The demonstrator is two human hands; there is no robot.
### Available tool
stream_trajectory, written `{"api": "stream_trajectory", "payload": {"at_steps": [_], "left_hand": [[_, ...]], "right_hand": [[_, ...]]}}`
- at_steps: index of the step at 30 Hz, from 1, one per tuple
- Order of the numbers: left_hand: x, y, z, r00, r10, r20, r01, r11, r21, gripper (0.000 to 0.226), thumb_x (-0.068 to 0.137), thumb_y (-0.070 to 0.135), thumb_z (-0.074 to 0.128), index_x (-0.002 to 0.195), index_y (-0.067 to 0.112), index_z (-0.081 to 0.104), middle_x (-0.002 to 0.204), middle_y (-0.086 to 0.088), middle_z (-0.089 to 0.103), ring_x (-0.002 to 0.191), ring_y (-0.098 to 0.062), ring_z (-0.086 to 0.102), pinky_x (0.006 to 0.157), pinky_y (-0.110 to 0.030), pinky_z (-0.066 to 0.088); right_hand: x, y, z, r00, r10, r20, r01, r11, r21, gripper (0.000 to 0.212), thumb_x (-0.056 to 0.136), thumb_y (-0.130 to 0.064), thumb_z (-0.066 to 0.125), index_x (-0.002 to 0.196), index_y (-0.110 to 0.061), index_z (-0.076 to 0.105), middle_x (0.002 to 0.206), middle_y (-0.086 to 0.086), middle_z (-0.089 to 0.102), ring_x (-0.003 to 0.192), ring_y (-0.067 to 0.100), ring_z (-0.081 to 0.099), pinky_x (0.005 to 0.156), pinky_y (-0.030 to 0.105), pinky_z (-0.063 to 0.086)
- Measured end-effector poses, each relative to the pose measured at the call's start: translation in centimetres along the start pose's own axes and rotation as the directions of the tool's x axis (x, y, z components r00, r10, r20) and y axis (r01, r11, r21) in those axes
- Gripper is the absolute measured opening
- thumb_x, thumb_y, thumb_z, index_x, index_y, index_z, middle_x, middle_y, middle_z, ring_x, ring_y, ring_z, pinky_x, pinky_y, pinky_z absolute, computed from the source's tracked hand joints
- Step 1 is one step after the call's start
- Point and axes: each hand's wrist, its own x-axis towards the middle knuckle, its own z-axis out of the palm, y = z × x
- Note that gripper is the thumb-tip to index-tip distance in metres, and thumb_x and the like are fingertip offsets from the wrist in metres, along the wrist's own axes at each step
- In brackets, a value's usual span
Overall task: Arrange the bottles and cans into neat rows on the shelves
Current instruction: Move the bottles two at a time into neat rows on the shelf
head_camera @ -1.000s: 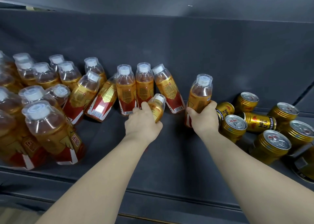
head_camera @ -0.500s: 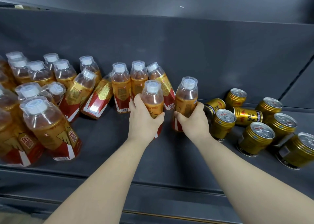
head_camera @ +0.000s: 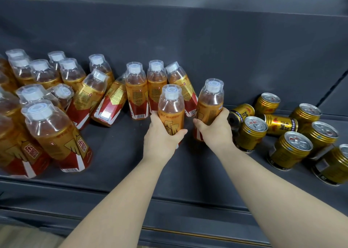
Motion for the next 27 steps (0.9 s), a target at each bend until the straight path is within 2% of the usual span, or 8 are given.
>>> {"api": "stream_trajectory", "payload": {"at_steps": [5,8,11,14,16,20,23,27], "left_hand": [[0.0,-0.2,0.5,0.999,-0.017,-0.029,0.017,1.0,0.01,0.09,0.078,0.039,0.083,0.145,0.024,0.025,0.119,0.015,0.038,0.103,-0.004,0.042,0.047,-0.001,0.038],[-0.1,-0.3,0.9,0.998,-0.037,-0.059,0.037,0.999,-0.002,0.086,0.077,0.04,0.084,0.14,0.024,0.029,0.119,0.014,0.042,0.106,-0.006,0.046,0.064,-0.003,0.038],[0.1,0.0,0.9,0.996,-0.056,-0.075,0.056,0.998,-0.003,0.08,0.078,0.039,0.083,0.138,0.023,0.032,0.122,0.009,0.048,0.107,-0.009,0.05,0.064,-0.005,0.042],[0.0,0.6,0.7,0.995,-0.036,-0.098,0.038,0.999,0.023,0.077,0.078,0.039,0.082,0.136,0.021,0.034,0.125,0.005,0.053,0.111,-0.013,0.054,0.084,-0.02,0.048],[-0.3,0.9,0.7,0.995,-0.026,-0.1,0.029,0.999,0.028,0.076,0.078,0.039,0.082,0.135,0.021,0.034,0.123,0.004,0.053,0.11,-0.013,0.054,0.086,-0.025,0.048],[-0.8,1.4,0.3,0.997,-0.01,-0.078,0.012,1.0,0.027,0.078,0.079,0.041,0.081,0.138,0.021,0.033,0.124,0.004,0.053,0.107,-0.012,0.053,0.073,-0.016,0.045],[-1.2,2.0,0.0,1.0,0.022,-0.014,-0.021,0.999,0.029,0.077,0.081,0.04,0.08,0.139,0.022,0.031,0.117,0.009,0.047,0.099,-0.007,0.047,0.047,-0.005,0.036],[-2.1,2.8,-0.1,0.993,0.092,0.068,-0.093,0.995,0.018,0.075,0.081,0.043,0.079,0.137,0.022,0.033,0.114,0.01,0.046,0.092,-0.006,0.047,0.055,-0.006,0.034]], "right_hand": [[0.1,0.2,0.3,1.0,-0.007,-0.015,0.007,1.0,0.009,0.084,0.083,-0.039,0.079,0.145,-0.019,0.027,0.14,0.004,0.05,0.127,0.027,0.054,0.1,0.041,0.049],[0.2,0.3,0.3,1.0,-0.022,-0.022,0.022,1.0,0.005,0.081,0.082,-0.038,0.08,0.142,-0.019,0.029,0.138,0.004,0.052,0.126,0.026,0.055,0.098,0.039,0.049],[0.3,0.2,-0.1,0.999,-0.038,-0.007,0.038,0.999,-0.005,0.075,0.085,-0.037,0.078,0.14,-0.018,0.031,0.136,0.003,0.053,0.124,0.026,0.056,0.097,0.039,0.05],[-0.2,0.2,-0.7,0.997,-0.07,0.022,0.071,0.997,-0.025,0.072,0.085,-0.039,0.077,0.138,-0.019,0.032,0.134,0.002,0.054,0.121,0.025,0.057,0.096,0.037,0.051],[-0.8,0.3,-1.2,0.996,-0.086,0.028,0.087,0.996,-0.02,0.071,0.085,-0.041,0.076,0.138,-0.019,0.032,0.133,0.0,0.055,0.121,0.024,0.057,0.094,0.036,0.05],[-2.3,0.0,-2.2,0.995,-0.105,-0.001,0.105,0.994,-0.013,0.069,0.086,-0.041,0.075,0.136,-0.02,0.034,0.127,-0.004,0.055,0.12,0.023,0.057,0.092,0.033,0.05],[-3.5,0.0,-3.0,0.994,-0.087,-0.063,0.086,0.996,-0.019,0.069,0.085,-0.043,0.076,0.135,-0.02,0.034,0.126,-0.002,0.056,0.116,0.024,0.059,0.09,0.034,0.051],[-5.9,0.1,-4.3,0.987,-0.032,-0.156,0.028,0.999,-0.028,0.073,0.085,-0.043,0.075,0.14,-0.02,0.032,0.126,-0.002,0.057,0.115,0.023,0.059,0.092,0.038,0.055]]}}
